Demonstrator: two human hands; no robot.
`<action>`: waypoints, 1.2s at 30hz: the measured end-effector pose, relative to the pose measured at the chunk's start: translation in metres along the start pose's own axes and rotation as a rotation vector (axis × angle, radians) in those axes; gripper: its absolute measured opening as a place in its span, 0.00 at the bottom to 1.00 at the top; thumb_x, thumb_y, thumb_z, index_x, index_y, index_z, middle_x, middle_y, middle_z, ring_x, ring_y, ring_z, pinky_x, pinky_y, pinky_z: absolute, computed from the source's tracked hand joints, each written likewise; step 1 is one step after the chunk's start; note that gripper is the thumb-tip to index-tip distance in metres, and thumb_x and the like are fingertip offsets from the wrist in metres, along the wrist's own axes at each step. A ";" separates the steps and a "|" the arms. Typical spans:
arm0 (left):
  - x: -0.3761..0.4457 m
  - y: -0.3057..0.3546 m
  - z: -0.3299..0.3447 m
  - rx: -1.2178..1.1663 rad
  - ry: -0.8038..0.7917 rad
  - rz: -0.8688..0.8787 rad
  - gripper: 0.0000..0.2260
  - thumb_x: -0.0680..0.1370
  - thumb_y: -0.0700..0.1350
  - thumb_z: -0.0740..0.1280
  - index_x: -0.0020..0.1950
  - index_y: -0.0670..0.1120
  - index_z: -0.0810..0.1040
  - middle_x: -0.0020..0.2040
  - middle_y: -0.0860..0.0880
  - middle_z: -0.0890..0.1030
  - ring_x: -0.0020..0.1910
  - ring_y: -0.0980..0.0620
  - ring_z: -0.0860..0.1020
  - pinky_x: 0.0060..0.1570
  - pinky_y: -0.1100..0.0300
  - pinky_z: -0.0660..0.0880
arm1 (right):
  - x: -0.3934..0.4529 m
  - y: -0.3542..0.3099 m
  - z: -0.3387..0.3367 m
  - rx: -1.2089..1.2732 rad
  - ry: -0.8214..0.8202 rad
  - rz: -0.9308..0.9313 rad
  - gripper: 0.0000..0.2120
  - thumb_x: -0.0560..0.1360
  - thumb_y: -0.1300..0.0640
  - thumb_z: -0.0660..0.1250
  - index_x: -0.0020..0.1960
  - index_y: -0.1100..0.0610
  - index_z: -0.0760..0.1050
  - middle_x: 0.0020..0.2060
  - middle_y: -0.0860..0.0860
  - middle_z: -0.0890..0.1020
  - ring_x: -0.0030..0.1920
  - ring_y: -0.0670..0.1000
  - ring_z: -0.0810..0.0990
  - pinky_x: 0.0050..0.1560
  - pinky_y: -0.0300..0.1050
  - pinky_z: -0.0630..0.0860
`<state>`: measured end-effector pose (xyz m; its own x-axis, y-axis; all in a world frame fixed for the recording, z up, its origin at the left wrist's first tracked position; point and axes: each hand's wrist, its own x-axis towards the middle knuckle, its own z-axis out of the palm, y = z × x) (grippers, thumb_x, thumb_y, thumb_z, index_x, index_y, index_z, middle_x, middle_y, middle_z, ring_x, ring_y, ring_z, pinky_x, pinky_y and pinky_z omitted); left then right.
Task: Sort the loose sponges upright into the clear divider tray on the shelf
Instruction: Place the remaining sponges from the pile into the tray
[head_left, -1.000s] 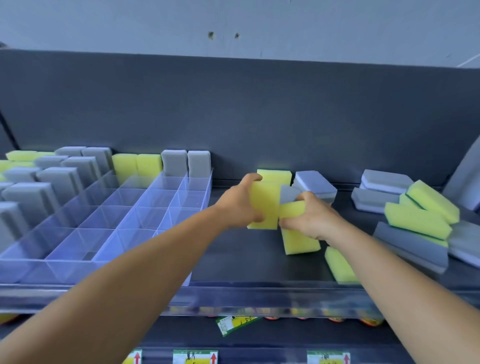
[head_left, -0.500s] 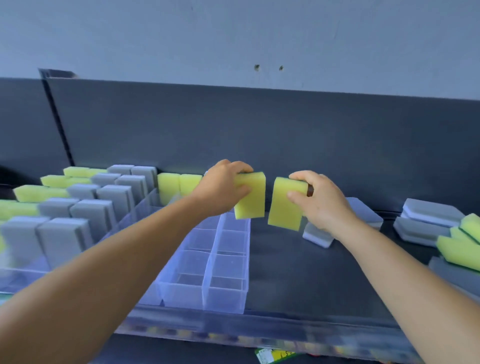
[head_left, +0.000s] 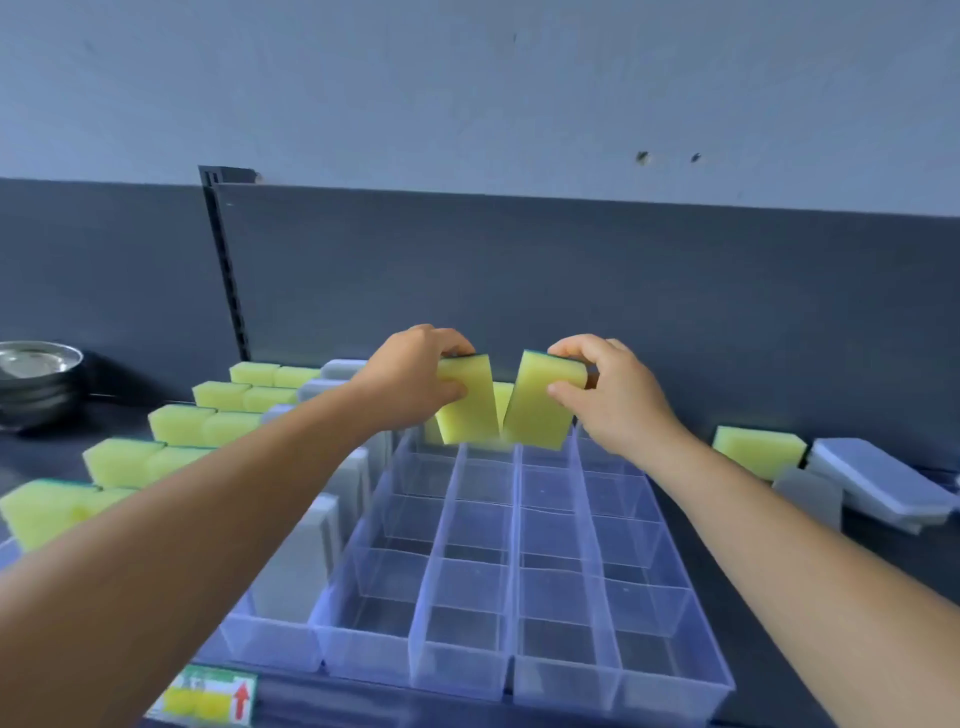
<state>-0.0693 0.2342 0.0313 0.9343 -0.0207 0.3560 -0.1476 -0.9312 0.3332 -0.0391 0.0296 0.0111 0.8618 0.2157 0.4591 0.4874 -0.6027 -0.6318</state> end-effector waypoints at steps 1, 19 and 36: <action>0.002 -0.008 -0.001 0.006 -0.015 -0.002 0.18 0.74 0.43 0.69 0.64 0.49 0.75 0.61 0.49 0.77 0.60 0.49 0.74 0.52 0.64 0.66 | 0.004 -0.002 0.008 -0.006 -0.003 0.007 0.15 0.72 0.58 0.68 0.58 0.48 0.75 0.53 0.47 0.74 0.46 0.50 0.75 0.50 0.45 0.72; 0.042 -0.061 0.018 0.127 -0.208 0.053 0.17 0.75 0.42 0.66 0.64 0.51 0.74 0.58 0.47 0.73 0.53 0.47 0.73 0.51 0.57 0.71 | 0.040 0.000 0.072 -0.181 -0.078 0.053 0.13 0.73 0.57 0.68 0.57 0.49 0.76 0.55 0.48 0.73 0.52 0.52 0.75 0.57 0.48 0.72; 0.050 -0.050 0.038 0.573 -0.335 0.210 0.18 0.75 0.51 0.70 0.62 0.45 0.74 0.60 0.46 0.76 0.59 0.45 0.75 0.42 0.56 0.68 | 0.041 0.006 0.092 -0.515 -0.234 0.011 0.18 0.75 0.54 0.68 0.64 0.53 0.72 0.60 0.51 0.72 0.62 0.54 0.71 0.54 0.44 0.69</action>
<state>-0.0029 0.2662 -0.0009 0.9681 -0.2469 0.0431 -0.2278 -0.9386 -0.2591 0.0116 0.1059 -0.0315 0.9030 0.3369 0.2665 0.3978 -0.8900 -0.2227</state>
